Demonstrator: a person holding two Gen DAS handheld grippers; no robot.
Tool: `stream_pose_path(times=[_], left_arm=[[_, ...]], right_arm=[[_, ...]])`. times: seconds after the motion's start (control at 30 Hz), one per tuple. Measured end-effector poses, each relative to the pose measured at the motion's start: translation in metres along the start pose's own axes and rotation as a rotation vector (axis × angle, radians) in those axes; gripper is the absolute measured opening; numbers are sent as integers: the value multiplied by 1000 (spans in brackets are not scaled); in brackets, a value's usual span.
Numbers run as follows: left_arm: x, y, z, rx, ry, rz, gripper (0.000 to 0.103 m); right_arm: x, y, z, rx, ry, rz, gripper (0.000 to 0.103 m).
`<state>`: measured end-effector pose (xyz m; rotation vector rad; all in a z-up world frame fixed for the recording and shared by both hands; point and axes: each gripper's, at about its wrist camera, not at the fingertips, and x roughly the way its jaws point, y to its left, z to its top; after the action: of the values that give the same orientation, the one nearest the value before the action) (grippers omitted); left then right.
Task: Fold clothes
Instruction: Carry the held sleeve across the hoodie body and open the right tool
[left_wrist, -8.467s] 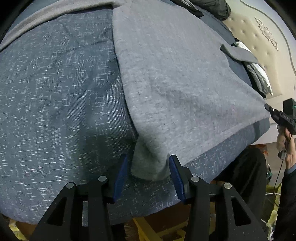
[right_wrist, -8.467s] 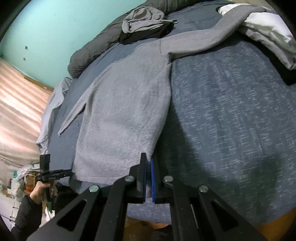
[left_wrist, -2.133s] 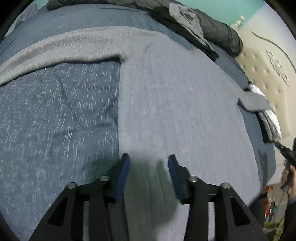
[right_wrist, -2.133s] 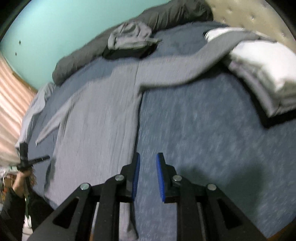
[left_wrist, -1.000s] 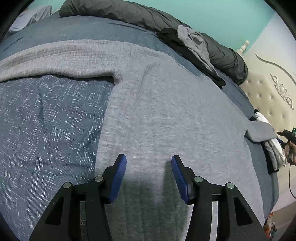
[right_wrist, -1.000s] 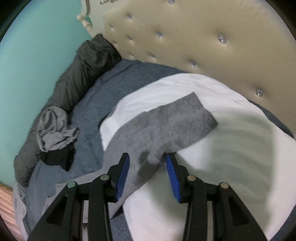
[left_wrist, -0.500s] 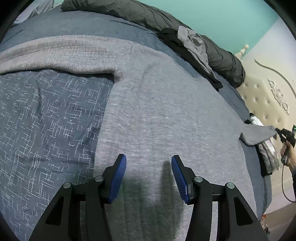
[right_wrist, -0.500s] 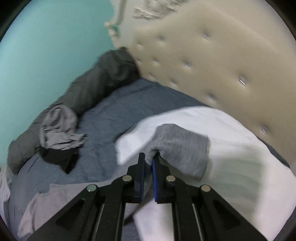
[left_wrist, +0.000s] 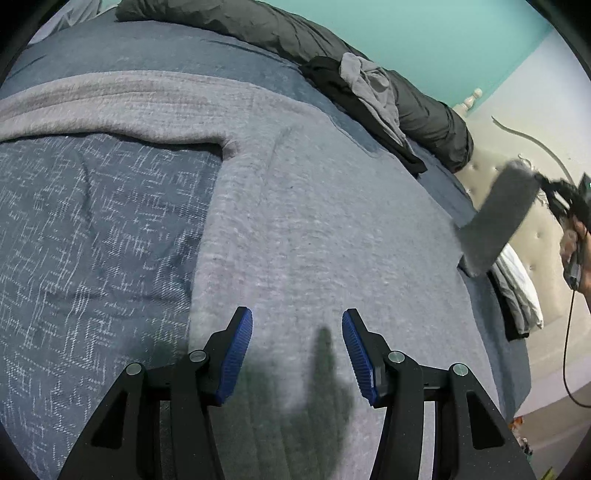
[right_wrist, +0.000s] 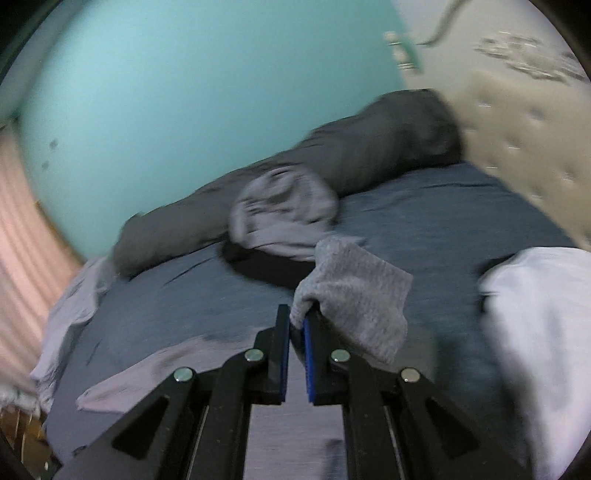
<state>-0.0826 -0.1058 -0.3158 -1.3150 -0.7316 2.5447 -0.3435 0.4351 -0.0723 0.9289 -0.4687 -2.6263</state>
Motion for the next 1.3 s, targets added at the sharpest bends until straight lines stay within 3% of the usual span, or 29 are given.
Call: stream_pose_path(times=[0.23,0.5,0.73,1.0,1.1,1.2,1.3], left_arm=[[-16,8,-2,-25,-22,-24,55],[-22,15,-4,-31,-14,-39,55],[-23,19,-1,-32,-18,-35,55],[-23,22,3,-35,-23,-27,55],[-23,23,4,-34,-24,-23,55],[-20,20,7,-26,-24,-18,55],[-17,17,10,-22,-26,-16,55]], right_arm=[[64,122,-62,-102,108,164,6],[123,212,-164,-209,273,221,6],[149,252,-233,-299,372,209,6],[166,248,-284,-317,464,202,11],[158,246,-299,-329,456,235,21],[153,242,-307,-316,463,277,42],[149,241,-314,-321,471,300,42]])
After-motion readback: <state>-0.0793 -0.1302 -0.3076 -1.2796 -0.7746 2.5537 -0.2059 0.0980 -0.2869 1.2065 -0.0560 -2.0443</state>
